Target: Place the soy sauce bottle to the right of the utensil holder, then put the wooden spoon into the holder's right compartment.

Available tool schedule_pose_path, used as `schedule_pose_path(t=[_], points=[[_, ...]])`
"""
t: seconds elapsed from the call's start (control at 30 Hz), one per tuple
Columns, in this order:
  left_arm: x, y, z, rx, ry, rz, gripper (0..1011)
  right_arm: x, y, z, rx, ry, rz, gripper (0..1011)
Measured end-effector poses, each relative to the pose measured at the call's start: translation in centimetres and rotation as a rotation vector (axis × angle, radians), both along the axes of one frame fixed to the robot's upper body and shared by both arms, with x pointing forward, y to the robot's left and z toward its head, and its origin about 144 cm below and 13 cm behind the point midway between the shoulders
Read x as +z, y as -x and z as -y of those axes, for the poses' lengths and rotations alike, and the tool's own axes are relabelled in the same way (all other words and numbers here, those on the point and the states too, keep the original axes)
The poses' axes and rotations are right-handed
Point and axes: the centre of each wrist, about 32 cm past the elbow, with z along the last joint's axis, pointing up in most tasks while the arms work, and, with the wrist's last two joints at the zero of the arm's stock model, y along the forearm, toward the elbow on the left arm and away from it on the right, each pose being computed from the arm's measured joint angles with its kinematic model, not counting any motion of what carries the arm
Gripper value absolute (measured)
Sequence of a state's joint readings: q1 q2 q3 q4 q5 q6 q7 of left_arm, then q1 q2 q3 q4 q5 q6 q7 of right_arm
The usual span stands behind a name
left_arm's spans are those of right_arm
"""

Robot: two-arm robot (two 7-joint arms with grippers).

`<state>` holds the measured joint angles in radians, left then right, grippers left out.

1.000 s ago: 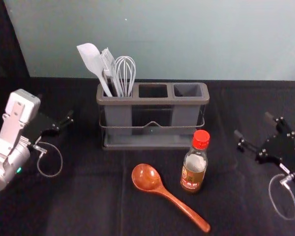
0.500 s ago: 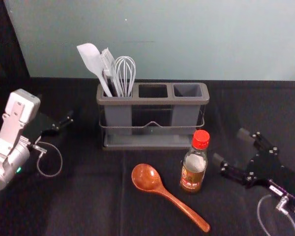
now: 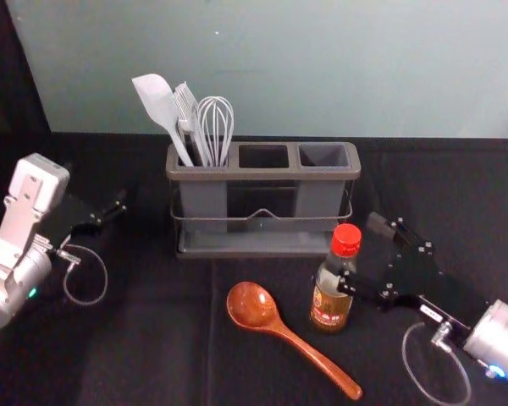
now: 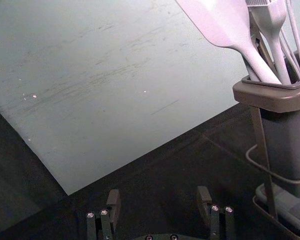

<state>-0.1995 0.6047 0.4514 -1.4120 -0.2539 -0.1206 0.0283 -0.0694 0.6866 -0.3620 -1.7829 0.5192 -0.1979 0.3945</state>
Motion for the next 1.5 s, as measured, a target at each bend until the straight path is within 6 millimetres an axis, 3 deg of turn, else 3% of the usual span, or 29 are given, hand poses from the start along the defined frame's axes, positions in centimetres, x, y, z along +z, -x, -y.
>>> schedule_pose_path(t=[0.5,0.63,0.7,0.77,1.17,1.5], points=[[0.0,0.0,0.0,0.000,0.000,0.000,1005,0.2,-2.0,-1.6,-0.004,0.011,-0.048,984],[0.0,0.0,0.0,0.000,0.000,0.000,1005,0.1,-2.0,-1.7,0.004,0.010,-0.052,909],[0.0,0.0,0.0,0.000,0.000,0.000,1005,0.1,-2.0,-1.8,0.011,0.014,-0.050,824],[0.0,0.0,0.0,0.000,0.000,0.000,1005,0.1,-2.0,-1.8,0.012,0.015,-0.050,812],[0.0,0.0,0.0,0.000,0.000,0.000,1005,0.4,-1.3,-1.5,0.004,0.030,-0.029,399],[0.0,0.0,0.0,0.000,0.000,0.000,1005,1.1,-1.1,0.2,-0.048,0.020,-0.015,382]])
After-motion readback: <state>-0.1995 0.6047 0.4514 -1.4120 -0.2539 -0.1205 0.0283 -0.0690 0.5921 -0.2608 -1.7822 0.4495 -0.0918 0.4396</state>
